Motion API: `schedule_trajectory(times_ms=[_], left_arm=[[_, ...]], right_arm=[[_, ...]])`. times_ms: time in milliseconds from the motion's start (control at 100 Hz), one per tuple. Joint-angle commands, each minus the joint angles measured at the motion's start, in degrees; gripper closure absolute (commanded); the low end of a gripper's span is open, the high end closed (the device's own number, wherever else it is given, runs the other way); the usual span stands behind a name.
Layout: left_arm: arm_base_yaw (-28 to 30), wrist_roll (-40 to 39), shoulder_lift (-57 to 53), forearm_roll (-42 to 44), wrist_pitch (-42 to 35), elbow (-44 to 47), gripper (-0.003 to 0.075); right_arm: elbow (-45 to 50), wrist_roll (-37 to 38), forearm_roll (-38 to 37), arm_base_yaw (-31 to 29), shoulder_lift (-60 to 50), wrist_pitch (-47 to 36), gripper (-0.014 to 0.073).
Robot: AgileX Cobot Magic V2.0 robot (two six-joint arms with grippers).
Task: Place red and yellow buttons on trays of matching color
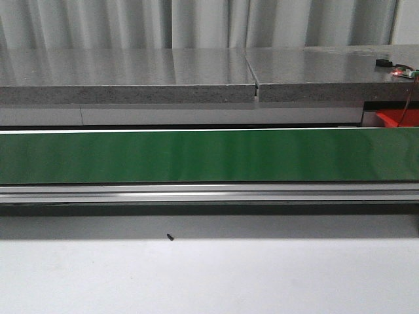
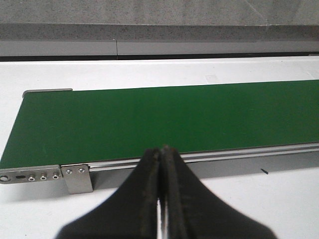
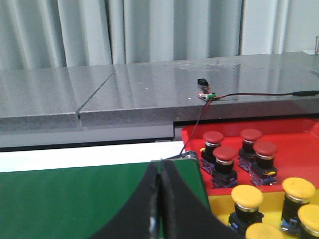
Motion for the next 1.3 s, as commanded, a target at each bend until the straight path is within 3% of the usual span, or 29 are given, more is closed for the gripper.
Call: schedule_trajectory(times_ms=[0, 100, 190, 300, 1290], left_arm=[[-0.45, -0.61, 0.58, -0.3, -3.98, -1.46, 0.0739], [-0.45, -0.61, 0.58, -0.3, -3.98, -1.46, 0.0739], [-0.45, -0.61, 0.58, -0.3, -3.98, -1.46, 0.0739], [-0.45, -0.61, 0.58, -0.3, -3.98, -1.46, 0.0739], [-0.45, -0.61, 0.58, -0.3, -3.98, -1.46, 0.0739]], right_arm=[[0.67, 1.16, -2.2, -0.86, -1.88, -5.22, 0.066], [3.41, 1.16, -2.2, -0.86, -5.53, -4.92, 0.066], [3.2, 1.16, -2.34, -0.93, -9.19, 2.28, 0.066], [3.25, 1.2, -2.28, -1.0, -9.8, 5.07, 0.066], [3.2, 1.2, -2.33, -1.0, -9.8, 5.03, 0.066]])
